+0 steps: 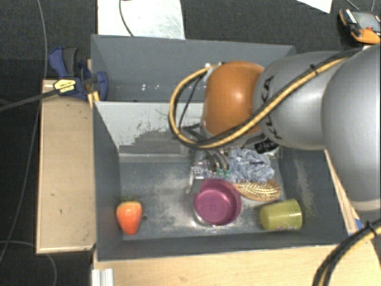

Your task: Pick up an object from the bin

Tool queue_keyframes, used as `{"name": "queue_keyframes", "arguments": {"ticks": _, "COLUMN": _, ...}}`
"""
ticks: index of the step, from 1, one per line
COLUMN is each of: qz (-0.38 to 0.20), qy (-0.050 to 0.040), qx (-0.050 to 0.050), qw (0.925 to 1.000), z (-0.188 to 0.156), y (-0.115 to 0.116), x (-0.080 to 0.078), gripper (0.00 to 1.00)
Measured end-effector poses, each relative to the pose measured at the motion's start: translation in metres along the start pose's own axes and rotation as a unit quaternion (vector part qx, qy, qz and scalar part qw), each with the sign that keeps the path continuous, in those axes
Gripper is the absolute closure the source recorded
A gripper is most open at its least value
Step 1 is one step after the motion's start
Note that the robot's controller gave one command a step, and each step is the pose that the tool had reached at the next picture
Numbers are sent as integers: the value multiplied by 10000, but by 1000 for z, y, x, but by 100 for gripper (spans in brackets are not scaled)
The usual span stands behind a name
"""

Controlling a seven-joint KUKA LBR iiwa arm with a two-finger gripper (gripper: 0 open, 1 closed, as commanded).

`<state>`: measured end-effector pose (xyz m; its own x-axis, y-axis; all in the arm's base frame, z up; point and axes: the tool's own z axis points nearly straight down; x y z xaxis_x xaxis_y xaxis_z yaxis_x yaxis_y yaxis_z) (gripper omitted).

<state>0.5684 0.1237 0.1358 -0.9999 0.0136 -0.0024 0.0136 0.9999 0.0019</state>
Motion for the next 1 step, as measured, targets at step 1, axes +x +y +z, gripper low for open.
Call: {"name": "queue_keyframes", "arguments": {"ticks": 1, "qz": 3, "qy": 0, "qx": 0, "qw": 10000, "z": 0, "y": 0, "x": 0, "gripper": 0}}
